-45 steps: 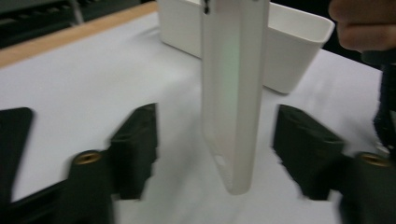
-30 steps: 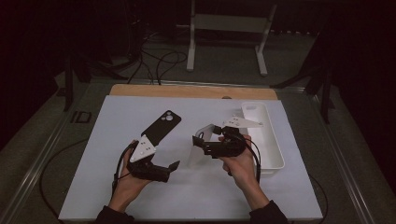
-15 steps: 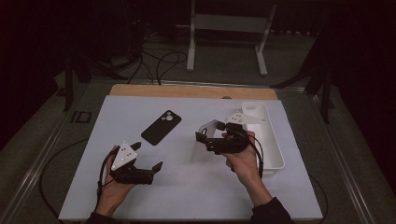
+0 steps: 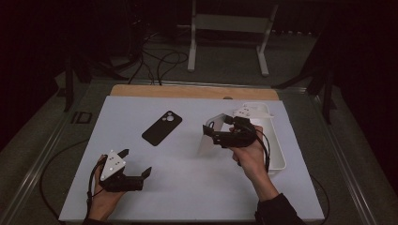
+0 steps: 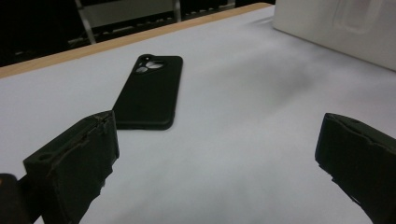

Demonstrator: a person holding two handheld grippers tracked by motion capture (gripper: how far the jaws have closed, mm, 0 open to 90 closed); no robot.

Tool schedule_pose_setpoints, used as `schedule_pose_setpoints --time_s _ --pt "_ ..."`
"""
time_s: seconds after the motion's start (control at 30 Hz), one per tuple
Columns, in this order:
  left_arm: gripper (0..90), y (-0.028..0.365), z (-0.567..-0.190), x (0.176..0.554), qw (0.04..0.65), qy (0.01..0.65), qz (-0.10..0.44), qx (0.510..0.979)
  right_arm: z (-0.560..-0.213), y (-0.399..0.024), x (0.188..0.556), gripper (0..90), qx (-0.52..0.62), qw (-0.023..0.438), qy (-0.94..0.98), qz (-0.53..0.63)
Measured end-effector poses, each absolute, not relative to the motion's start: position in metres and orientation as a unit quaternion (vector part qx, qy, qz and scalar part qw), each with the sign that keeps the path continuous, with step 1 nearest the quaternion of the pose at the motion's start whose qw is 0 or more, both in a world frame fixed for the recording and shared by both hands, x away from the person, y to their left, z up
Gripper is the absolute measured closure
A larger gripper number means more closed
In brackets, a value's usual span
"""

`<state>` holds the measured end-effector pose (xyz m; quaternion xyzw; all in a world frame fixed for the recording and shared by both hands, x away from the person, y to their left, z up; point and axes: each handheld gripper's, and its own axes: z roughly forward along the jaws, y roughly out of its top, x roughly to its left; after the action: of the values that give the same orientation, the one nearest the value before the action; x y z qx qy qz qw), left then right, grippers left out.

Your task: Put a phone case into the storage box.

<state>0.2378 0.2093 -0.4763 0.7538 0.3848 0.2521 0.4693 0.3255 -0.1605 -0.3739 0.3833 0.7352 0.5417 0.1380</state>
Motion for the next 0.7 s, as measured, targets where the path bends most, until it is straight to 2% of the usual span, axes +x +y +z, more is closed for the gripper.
schedule_pose_setpoints --time_s 0.7 --pt "0.2 0.229 -0.483 0.230 0.484 0.413 0.266 0.724 -0.358 -0.177 0.348 16.5 0.397 0.183 0.733 0.521"
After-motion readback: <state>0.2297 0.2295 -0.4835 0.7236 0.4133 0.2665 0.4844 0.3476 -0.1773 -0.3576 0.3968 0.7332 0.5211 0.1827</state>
